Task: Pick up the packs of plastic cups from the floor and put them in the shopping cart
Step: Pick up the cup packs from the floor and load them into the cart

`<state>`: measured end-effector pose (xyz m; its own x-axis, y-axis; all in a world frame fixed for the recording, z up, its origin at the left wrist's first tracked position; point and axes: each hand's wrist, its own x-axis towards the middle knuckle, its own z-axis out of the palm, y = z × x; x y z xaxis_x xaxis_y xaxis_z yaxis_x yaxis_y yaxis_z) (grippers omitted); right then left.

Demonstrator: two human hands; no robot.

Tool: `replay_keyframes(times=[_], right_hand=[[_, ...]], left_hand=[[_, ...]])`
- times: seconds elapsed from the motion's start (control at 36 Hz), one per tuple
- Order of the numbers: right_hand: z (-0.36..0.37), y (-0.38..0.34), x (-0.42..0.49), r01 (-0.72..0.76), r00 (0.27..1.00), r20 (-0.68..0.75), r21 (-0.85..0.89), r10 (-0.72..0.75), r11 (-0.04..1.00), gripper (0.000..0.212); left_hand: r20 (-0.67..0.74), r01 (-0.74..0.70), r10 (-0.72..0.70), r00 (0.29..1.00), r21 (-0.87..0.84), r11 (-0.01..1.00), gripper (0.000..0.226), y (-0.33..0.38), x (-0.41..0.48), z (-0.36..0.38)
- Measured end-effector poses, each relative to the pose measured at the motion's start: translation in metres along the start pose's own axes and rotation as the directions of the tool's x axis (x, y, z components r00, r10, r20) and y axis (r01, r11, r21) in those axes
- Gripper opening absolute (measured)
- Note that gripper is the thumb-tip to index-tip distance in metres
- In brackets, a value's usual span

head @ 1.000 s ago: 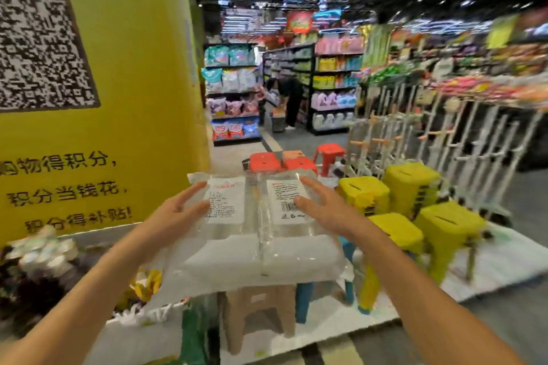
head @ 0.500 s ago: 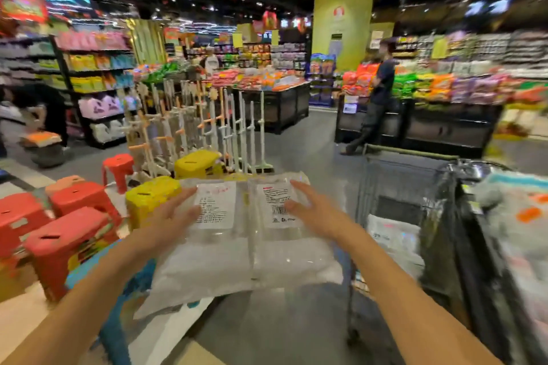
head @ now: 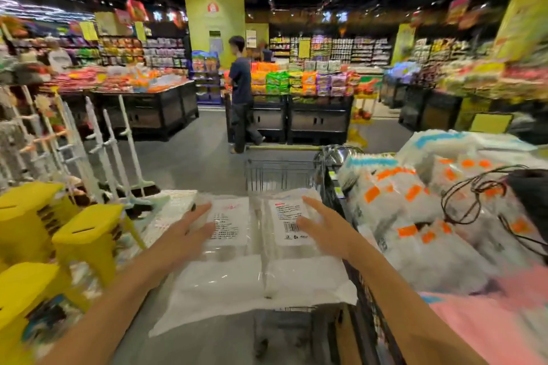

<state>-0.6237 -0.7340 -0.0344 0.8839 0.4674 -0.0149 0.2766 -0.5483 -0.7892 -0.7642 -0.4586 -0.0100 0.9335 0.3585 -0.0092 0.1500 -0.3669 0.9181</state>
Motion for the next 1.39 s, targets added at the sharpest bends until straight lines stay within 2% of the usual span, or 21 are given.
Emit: replay_keyframes(times=[0.17, 0.42, 0.61, 0.81, 0.97, 1.06, 1.19, 1.39], right_hand=[[-0.011, 0.024, 0.049, -0.069, 0.996, -0.055, 0.009, 0.07, 0.998, 0.073], [-0.009, 0.03, 0.152, -0.122, 0.986, -0.123, -0.085, 0.111, 0.989, 0.064], [-0.015, 0.03, 0.221, -0.17, 0.973, -0.166, -0.046, 0.161, 0.984, 0.063], [-0.022, 0.054, 0.277, -0.202, 0.968, -0.16, -0.038, 0.194, 0.979, 0.061], [-0.023, 0.094, 0.317, -0.226, 0.968, -0.128, -0.049, 0.218, 0.973, 0.061], [-0.02, 0.13, 0.342, -0.234, 0.968, -0.088, 0.012, 0.234, 0.972, 0.062], [-0.002, 0.194, 0.38, -0.325, 0.945, -0.008, 0.097, 0.327, 0.941, 0.065], [0.054, 0.285, 0.405, -0.461, 0.887, 0.064, 0.129, 0.457, 0.878, 0.065]], left_hand=[[0.123, -0.03, 0.029, 0.992, 0.007, 1.0, 0.048, -0.002, 0.068, 0.015], [0.162, -0.036, 0.045, 0.986, -0.054, 0.998, 0.047, -0.015, 0.189, 0.01], [0.244, -0.036, 0.073, 0.967, -0.152, 0.988, 0.047, -0.012, 0.268, 0.008], [0.281, -0.036, 0.072, 0.957, -0.131, 0.991, 0.044, -0.024, 0.335, 0.029], [0.294, 0.009, 0.0, 0.956, -0.027, 1.0, 0.043, -0.058, 0.39, 0.073], [0.307, 0.058, -0.055, 0.95, 0.0, 0.998, 0.047, -0.079, 0.416, 0.1], [0.269, 0.13, -0.141, 0.953, 0.058, 0.99, 0.047, -0.119, 0.45, 0.148], [0.268, 0.257, -0.276, 0.923, 0.104, 0.961, 0.062, -0.216, 0.469, 0.215]])
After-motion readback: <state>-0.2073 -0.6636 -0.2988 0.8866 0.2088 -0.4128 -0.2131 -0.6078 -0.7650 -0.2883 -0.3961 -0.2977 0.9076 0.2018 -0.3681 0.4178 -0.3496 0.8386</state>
